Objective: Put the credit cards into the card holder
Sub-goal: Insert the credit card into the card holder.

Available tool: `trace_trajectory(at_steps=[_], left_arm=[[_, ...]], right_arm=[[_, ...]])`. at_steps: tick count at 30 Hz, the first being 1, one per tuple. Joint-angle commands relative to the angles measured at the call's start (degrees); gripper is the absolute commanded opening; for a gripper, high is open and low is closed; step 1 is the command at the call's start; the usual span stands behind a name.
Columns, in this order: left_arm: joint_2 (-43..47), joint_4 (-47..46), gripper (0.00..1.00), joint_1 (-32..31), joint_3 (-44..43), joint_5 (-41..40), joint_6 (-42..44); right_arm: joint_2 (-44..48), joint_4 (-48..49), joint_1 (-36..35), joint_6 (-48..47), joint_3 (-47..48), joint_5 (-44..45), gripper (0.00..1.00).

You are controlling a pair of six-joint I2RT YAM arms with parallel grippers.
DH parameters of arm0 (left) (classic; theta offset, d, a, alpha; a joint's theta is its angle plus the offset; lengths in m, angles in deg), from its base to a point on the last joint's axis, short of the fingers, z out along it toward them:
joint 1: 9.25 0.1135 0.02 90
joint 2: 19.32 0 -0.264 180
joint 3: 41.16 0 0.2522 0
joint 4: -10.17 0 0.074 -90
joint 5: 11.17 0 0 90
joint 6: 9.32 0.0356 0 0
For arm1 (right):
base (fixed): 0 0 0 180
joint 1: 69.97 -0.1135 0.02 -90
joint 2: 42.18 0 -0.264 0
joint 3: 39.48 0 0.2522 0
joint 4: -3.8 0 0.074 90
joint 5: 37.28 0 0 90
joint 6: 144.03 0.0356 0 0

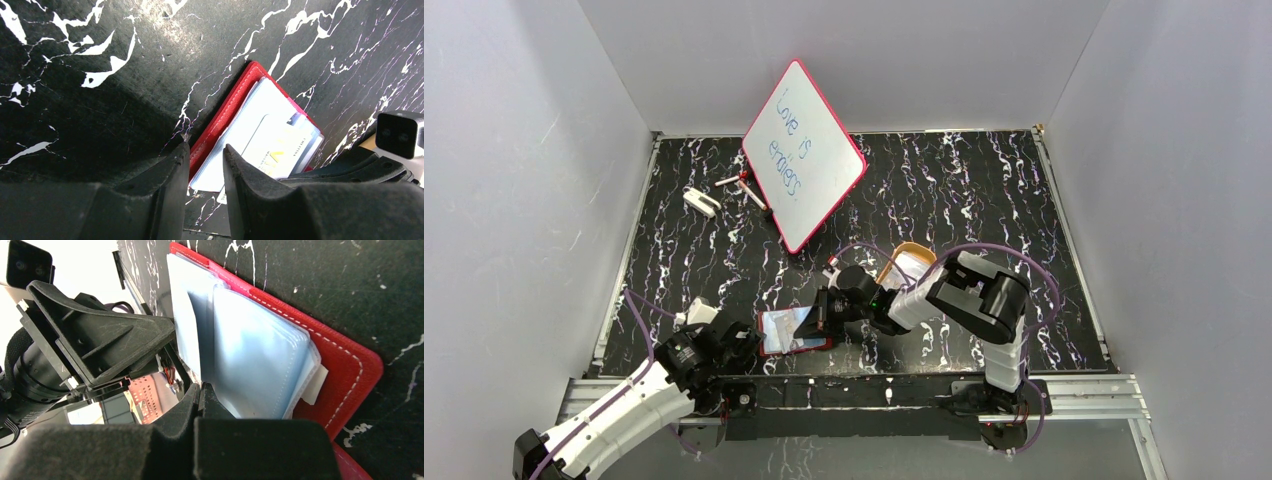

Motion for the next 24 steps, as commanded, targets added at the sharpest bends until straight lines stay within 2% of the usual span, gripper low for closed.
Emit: trace_trajectory(at_steps=[1, 4, 9, 24], left_arm=[[-0.29, 3.04, 0.29, -0.18, 1.61, 0.79, 0.27], [0.35, 3.71, 0.29, -0.19, 1.24, 0.43, 0.18], [0.69, 4.09, 0.29, -0.18, 1.28, 0.06, 0.10], [0.69, 3.92, 0.29, -0.18, 1.40, 0.76, 0.04]], right_arm=[[3.78, -1.91, 0.16, -0.96, -0.21, 3.34, 0.00], [7.77, -7.15, 0.76, -2.58, -1.81, 6.69, 0.00], [10.24, -9.98, 1.05, -3.18, -2.67, 7.25, 0.00], [5.51, -6.11, 1.09, -2.36, -1.86, 3.64, 0.00]])
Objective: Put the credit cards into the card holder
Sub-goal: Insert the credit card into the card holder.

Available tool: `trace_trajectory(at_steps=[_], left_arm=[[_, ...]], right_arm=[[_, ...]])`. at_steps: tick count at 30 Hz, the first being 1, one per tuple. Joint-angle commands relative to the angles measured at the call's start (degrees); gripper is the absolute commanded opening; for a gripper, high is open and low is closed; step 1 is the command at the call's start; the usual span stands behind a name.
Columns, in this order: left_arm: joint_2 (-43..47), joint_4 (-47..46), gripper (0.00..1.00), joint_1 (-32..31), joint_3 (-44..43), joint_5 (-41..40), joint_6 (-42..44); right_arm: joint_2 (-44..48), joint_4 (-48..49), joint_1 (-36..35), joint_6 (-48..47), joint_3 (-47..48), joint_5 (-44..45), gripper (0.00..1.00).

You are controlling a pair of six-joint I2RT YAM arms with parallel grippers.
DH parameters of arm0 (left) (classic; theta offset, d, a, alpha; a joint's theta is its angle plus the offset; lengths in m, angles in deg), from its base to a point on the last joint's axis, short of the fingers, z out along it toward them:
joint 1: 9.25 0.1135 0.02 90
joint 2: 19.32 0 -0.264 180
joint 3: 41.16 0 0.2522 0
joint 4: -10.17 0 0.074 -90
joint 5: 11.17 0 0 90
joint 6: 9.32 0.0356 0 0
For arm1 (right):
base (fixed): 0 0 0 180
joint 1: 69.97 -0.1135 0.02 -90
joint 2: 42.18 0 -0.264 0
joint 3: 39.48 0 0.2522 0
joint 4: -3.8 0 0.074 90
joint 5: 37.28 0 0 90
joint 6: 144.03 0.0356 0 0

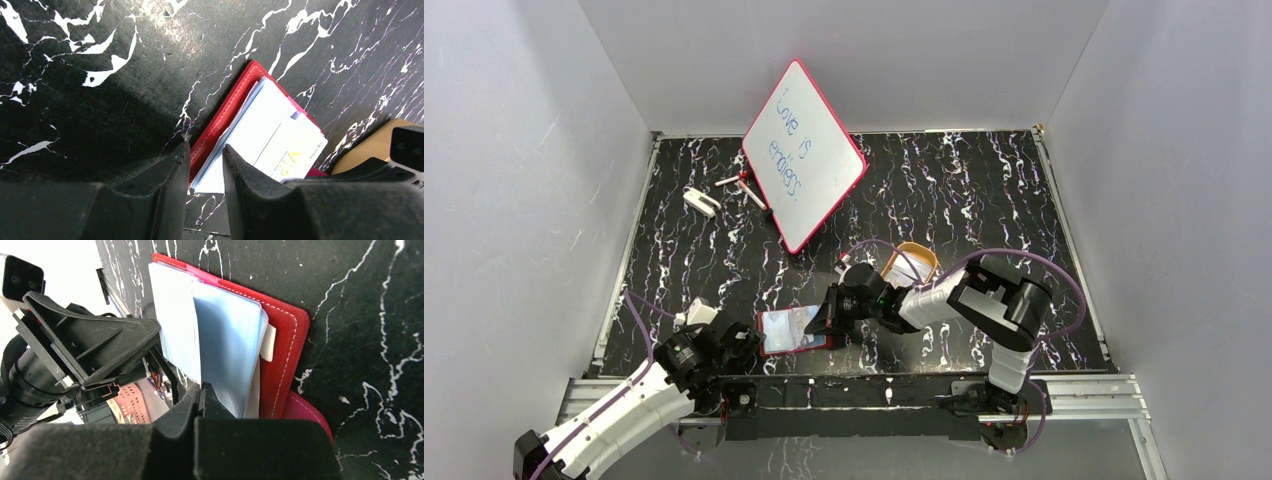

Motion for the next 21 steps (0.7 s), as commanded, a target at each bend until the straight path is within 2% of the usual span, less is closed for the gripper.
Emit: trace_trajectory(at_steps=[1, 21], left_arm=[[0.12, 3.40, 0.29, -0.20, 1.38, 0.65, 0.10], [-1.33, 0.90, 0.28, -0.23, 2.15, 2.32, 0.63]], right_arm=[[-1.51, 2.64, -0.02, 0.02, 0.91, -1.37, 0.00], [-4.79, 6.50, -0.08, 2.48, 2.70, -2.12, 0.00]])
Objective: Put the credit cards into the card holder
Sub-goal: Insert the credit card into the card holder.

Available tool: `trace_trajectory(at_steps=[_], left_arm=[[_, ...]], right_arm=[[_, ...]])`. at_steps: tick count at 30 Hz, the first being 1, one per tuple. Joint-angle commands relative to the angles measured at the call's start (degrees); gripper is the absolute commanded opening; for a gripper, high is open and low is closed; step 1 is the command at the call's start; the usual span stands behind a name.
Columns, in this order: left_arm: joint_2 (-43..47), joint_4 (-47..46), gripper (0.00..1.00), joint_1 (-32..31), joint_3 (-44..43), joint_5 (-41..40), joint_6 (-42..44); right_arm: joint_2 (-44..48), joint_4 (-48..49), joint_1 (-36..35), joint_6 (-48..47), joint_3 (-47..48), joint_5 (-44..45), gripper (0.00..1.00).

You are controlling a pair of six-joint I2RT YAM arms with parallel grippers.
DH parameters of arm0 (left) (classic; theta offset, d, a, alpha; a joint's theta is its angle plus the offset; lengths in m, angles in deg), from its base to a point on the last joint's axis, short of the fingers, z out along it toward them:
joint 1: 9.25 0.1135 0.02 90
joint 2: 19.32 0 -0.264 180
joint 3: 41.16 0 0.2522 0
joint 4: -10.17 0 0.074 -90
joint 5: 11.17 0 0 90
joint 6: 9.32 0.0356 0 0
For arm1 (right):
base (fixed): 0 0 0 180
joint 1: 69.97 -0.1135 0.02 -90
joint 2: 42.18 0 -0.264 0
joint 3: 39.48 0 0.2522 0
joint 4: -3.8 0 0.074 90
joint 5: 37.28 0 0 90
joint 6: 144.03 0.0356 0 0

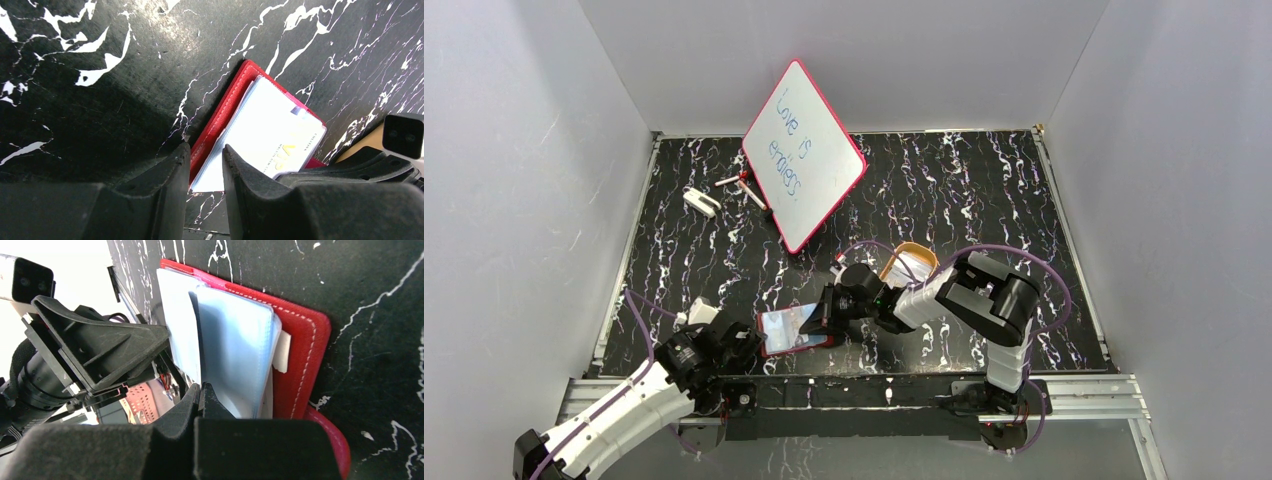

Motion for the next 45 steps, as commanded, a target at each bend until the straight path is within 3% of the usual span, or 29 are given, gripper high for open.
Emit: trace_trajectory(at_steps=[1, 10, 26, 27, 31, 33, 45], left_arm=[[-0.98, 1.66, 0.28, -0.19, 2.10, 1.87, 0.28], [-0.89, 1.03, 0.28, -0.23, 2.79, 2.65, 0.28], [-1.11, 0.32, 0.28, -0.22, 2.90, 2.68, 0.69], [-1.07, 0.38, 0.28, -0.19, 2.86, 2.68, 0.71], [-0.78, 1.22, 0.28, -0.19, 2.41, 2.19, 0.66], [-0.50, 2.14, 0.28, -0.18, 1.98, 1.64, 0.65], [2.15, 5.79, 0.28, -0.18, 0.49, -0.84, 0.01]], right_arm=[[-0.92, 1.67, -0.15, 0.51, 1.56, 0.64, 0.00], [-1.88, 1.25, -0.47, 0.28, 1.77, 2.96, 0.00], [-6.45, -2.75, -2.00, -4.45, 7.11, -3.48, 0.00], [-6.19, -3.54, -2.07, -4.86, 7.40, -3.60, 0.02], [-3.83, -7.25, -2.09, -6.07, 7.42, -2.33, 0.31], [-2.28, -9.23, -2.09, -6.66, 7.32, -1.37, 0.39], [3.29, -19.55, -2.09, -11.00, 9.65, 4.22, 0.54]])
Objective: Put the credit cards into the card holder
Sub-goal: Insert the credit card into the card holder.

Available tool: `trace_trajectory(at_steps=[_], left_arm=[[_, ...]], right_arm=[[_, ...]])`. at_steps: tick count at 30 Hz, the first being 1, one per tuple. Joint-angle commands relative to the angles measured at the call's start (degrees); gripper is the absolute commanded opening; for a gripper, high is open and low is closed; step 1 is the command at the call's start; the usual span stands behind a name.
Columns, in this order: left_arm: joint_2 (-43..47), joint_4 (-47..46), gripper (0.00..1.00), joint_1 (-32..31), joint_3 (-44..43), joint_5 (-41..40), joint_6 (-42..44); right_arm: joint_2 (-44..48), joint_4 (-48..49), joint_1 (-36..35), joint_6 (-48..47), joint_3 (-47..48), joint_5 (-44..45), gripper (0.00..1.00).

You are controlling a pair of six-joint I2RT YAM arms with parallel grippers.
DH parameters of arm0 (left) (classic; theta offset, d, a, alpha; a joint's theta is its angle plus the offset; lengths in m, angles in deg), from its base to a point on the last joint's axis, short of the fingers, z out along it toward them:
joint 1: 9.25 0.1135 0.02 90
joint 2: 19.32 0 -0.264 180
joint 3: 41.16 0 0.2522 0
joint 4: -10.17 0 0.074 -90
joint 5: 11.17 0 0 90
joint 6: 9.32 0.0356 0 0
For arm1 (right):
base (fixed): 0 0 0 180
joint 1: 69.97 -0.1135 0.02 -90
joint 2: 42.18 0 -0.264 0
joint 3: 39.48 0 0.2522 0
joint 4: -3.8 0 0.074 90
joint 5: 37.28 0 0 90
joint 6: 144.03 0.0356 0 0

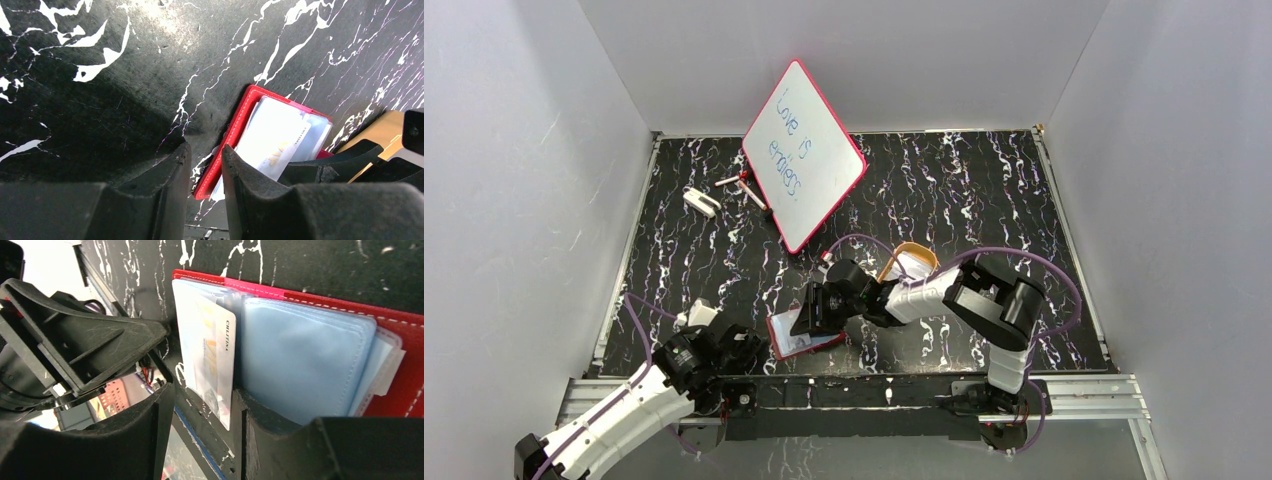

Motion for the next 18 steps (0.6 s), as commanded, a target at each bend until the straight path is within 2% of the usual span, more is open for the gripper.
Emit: trace_trajectory(at_steps=[1, 11, 15, 18], left_arm=[[-0.03, 5.41, 0.28, -0.16, -0.35, -1.97, 0.01], [-0.92, 3.42, 0.28, -0.18, -1.91, -3.02, 0.39], [-0.11, 3.18, 0.28, -0.17, -3.01, -3.65, 0.70], [1.08, 3.03, 0.28, -0.16, -3.09, -3.84, 0.65]], right_arm=[[1.88, -6.97, -0.19, -3.90, 3.27, 3.41, 0.54], [4.68, -20.06, -0.93, -10.02, 9.02, 11.30, 0.69], [5.78, -21.59, -1.31, -11.49, 9.53, 13.92, 0.84], [7.06, -20.09, -1.33, -11.86, 8.54, 15.14, 0.84]])
